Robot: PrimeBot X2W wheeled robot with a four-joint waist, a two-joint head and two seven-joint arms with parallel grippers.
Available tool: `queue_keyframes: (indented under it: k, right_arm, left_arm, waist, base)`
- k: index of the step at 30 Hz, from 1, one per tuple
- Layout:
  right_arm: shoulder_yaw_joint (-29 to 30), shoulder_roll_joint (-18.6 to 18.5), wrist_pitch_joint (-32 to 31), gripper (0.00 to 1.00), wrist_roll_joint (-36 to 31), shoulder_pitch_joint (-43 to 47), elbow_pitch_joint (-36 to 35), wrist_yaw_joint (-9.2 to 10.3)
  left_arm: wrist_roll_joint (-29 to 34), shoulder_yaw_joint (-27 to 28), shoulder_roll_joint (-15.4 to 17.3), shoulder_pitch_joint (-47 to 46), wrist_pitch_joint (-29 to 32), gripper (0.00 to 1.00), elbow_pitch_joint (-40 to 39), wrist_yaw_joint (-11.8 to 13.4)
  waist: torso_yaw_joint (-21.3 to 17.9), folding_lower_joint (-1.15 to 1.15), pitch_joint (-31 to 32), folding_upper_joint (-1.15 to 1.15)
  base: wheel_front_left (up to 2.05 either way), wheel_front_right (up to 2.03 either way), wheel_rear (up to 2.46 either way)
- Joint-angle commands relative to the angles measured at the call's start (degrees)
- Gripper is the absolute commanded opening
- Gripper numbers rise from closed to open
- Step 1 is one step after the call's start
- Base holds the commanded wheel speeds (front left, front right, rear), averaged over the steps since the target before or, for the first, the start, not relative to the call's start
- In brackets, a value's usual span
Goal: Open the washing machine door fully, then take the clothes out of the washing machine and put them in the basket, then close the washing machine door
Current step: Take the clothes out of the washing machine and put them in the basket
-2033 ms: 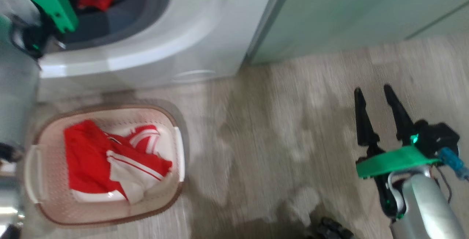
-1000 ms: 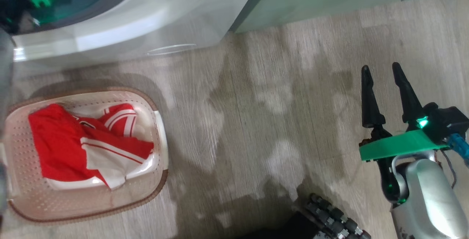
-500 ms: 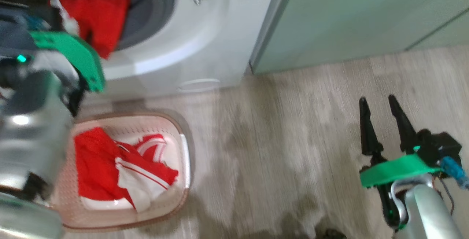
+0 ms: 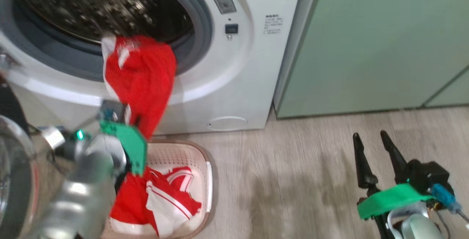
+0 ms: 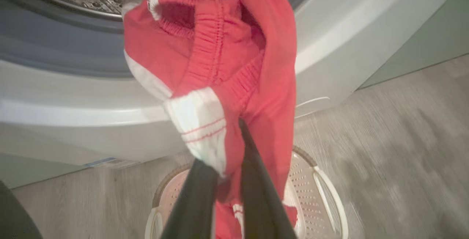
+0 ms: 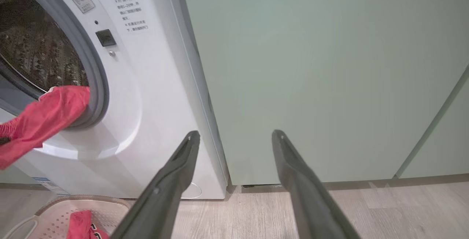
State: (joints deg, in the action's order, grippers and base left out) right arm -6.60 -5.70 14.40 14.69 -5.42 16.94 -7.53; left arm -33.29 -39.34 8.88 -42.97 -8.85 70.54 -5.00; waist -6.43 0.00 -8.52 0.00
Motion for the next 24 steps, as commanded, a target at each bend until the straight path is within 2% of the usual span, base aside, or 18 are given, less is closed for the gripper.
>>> queue_keyframes:
  k: [1,13,24]
  right_arm:
    - [-1.25,-0.96,0.6,1.0,0.18,0.53,-1.34,0.04]
    - [-1.25,-1.39,0.6,1.0,0.37,1.34,-1.82,0.04]
    - [-0.91,-2.28,0.6,1.0,0.47,-1.62,-2.83,0.04]
  left_arm:
    - [0.45,0.7,1.32,0.15,-0.71,0.0,-0.25,0.42]
    - [0.22,-2.27,-0.06,9.55,3.86,0.0,1.48,-1.14]
    - [-3.47,-0.39,-0.12,8.74,5.96,0.0,2.31,-1.92]
  waist:
    - [1.29,0.0,1.83,0.0]
    - [2.58,0.0,2.13,0.0]
    - [1.31,0.0,-4.66,0.0]
  base:
    - [0.0,0.0,0.0]
    - [0.0,0.0,0.0]
    - [0.0,0.0,0.0]
